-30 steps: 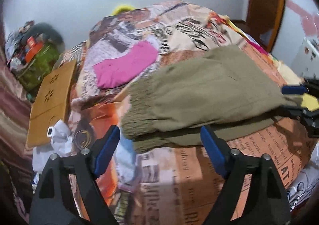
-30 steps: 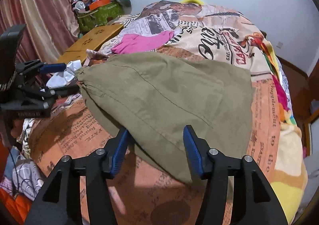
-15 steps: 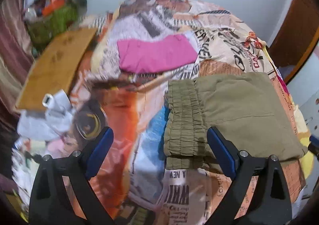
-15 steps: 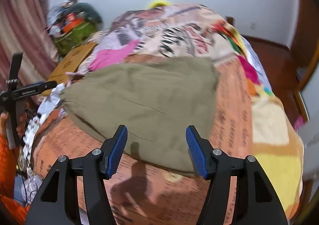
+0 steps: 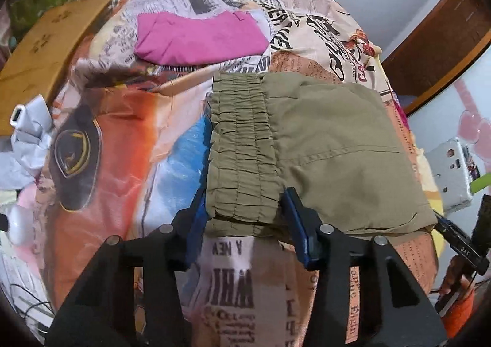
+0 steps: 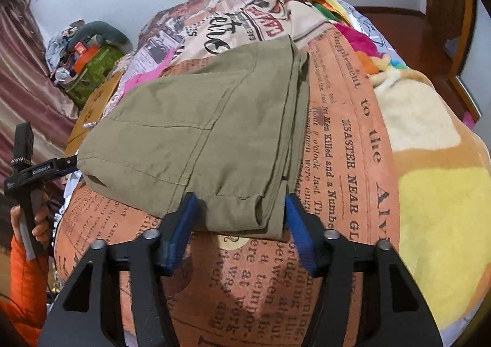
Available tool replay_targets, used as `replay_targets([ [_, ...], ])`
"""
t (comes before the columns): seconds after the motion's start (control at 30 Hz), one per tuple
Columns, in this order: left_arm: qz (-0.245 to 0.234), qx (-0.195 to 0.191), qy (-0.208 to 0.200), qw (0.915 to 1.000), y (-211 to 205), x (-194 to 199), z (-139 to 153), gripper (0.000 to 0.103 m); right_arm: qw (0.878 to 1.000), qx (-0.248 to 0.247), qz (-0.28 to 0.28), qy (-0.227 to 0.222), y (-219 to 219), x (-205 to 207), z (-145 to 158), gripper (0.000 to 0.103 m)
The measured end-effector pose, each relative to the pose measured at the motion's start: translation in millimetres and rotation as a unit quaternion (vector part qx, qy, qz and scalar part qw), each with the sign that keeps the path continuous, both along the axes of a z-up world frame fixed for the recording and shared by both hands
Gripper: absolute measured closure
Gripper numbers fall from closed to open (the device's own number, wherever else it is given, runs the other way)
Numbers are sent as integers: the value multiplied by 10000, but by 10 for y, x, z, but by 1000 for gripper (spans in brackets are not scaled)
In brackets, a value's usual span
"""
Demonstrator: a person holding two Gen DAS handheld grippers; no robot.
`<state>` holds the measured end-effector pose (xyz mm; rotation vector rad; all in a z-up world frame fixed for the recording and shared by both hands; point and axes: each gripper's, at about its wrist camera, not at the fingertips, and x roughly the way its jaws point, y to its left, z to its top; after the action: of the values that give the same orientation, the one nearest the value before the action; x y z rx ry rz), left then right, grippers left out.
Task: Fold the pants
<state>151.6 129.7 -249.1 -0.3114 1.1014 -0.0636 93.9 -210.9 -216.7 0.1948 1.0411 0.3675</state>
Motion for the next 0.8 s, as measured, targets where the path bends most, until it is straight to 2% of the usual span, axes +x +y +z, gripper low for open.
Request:
replay_targets([
  [0.07, -48, 309, -76, 9995, -78, -9, 55, 58, 9997, -209, 4, -148, 13, -16, 15, 75],
  [0.2, -15, 767, -230, 9968, -139, -51, 176, 59, 9989, -313, 81, -347, 12, -22, 71, 91],
  [0.33, -11, 993, -428, 9941, -145, -129, 311, 59, 9964, -605, 110, -590, 47, -1, 108, 92],
  [0.53, -66, 823, -93, 9965, -111, -145, 51, 58, 9964, -728, 139, -421, 26, 92, -53, 92],
  [0.67, -9, 807, -107, 9967, -138, -196, 9, 57, 9956, -833, 164, -406, 50, 116, -77, 92],
  [0.8, -53, 1159, -140, 9932, -198, -209, 31, 49, 9954, -865, 238, -321, 42, 163, -84, 91],
])
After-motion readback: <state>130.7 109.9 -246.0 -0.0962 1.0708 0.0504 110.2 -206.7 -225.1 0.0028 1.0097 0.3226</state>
